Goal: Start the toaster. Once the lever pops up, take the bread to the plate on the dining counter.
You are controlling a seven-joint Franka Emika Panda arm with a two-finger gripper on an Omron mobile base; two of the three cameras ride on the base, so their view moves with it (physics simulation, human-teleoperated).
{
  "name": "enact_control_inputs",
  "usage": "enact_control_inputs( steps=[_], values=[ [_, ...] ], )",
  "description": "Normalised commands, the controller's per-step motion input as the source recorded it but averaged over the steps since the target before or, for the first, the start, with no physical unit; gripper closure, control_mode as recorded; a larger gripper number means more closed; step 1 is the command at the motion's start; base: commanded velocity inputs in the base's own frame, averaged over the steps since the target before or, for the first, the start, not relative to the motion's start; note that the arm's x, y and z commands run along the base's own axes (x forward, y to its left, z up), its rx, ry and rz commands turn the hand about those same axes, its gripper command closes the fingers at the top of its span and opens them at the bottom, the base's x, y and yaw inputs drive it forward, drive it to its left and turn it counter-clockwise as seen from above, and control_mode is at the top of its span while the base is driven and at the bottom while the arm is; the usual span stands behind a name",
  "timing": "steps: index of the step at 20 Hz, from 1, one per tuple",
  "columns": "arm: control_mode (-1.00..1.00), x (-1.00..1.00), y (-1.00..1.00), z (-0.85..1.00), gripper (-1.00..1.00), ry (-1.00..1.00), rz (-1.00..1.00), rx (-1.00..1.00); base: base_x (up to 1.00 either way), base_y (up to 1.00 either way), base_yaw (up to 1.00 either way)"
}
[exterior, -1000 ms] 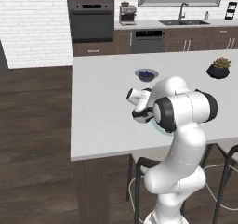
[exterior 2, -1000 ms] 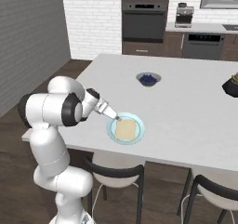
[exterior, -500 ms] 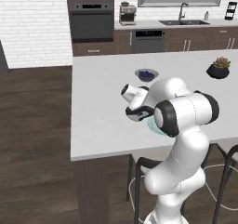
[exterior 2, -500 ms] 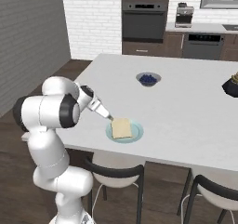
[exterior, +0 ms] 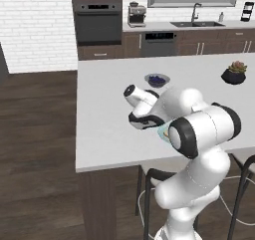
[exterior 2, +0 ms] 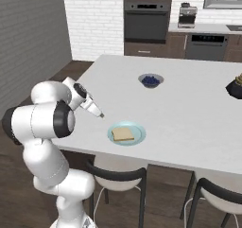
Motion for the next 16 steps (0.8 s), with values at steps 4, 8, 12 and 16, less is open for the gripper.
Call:
enact_control_inputs(
  steps=[4,8,12,16],
  values=[
    [-1.0,-0.02,0.05,1.0,-1.0,-0.32,0.25,0.4,0.0,0.0,0.0],
    [-1.0,-0.46,0.0,0.99,-1.0,-0.56,0.17,0.34,0.0,0.0,0.0],
    [-1.0,-0.92,-0.07,0.76,-1.0,-0.54,0.07,0.34,0.0,0.0,0.0],
    [-1.0,-1.0,-0.21,0.43,-1.0,-0.5,0.08,0.33,0.0,0.0,0.0]
  ],
)
